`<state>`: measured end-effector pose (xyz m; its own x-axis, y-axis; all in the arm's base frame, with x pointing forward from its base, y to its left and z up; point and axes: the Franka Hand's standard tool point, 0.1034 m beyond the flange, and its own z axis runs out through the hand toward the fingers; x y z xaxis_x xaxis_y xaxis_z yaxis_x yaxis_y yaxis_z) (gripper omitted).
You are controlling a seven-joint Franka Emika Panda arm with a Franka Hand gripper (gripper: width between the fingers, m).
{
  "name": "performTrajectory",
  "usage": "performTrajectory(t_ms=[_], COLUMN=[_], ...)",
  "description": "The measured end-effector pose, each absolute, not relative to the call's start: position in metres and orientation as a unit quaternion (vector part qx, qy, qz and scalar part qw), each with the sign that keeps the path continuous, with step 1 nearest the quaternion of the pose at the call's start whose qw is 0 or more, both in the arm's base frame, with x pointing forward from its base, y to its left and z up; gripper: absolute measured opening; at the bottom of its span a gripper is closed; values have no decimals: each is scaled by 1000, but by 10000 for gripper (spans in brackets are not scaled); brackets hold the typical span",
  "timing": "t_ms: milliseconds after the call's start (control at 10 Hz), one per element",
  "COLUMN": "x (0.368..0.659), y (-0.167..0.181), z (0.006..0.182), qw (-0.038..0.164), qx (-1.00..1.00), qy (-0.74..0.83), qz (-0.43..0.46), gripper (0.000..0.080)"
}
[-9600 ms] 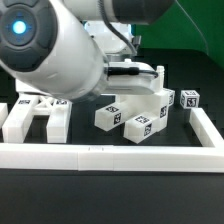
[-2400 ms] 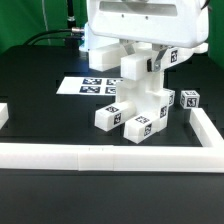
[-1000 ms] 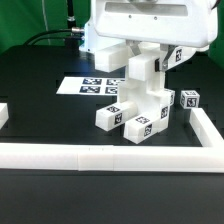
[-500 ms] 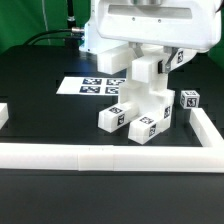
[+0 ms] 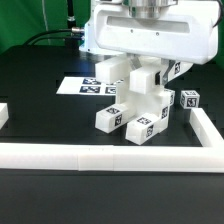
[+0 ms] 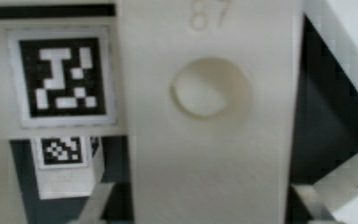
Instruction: Assemble chair
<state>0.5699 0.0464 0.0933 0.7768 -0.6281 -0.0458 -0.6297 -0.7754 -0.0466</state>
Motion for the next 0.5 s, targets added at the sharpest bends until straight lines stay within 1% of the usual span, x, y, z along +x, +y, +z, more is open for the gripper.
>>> performTrajectory(t_ms=[200, 500], x=[572, 584], y=[35, 24], z=[86, 82], qw=[30, 28], qx=[-953, -965], qy=[300, 261], qz=[12, 8], gripper=[284, 284])
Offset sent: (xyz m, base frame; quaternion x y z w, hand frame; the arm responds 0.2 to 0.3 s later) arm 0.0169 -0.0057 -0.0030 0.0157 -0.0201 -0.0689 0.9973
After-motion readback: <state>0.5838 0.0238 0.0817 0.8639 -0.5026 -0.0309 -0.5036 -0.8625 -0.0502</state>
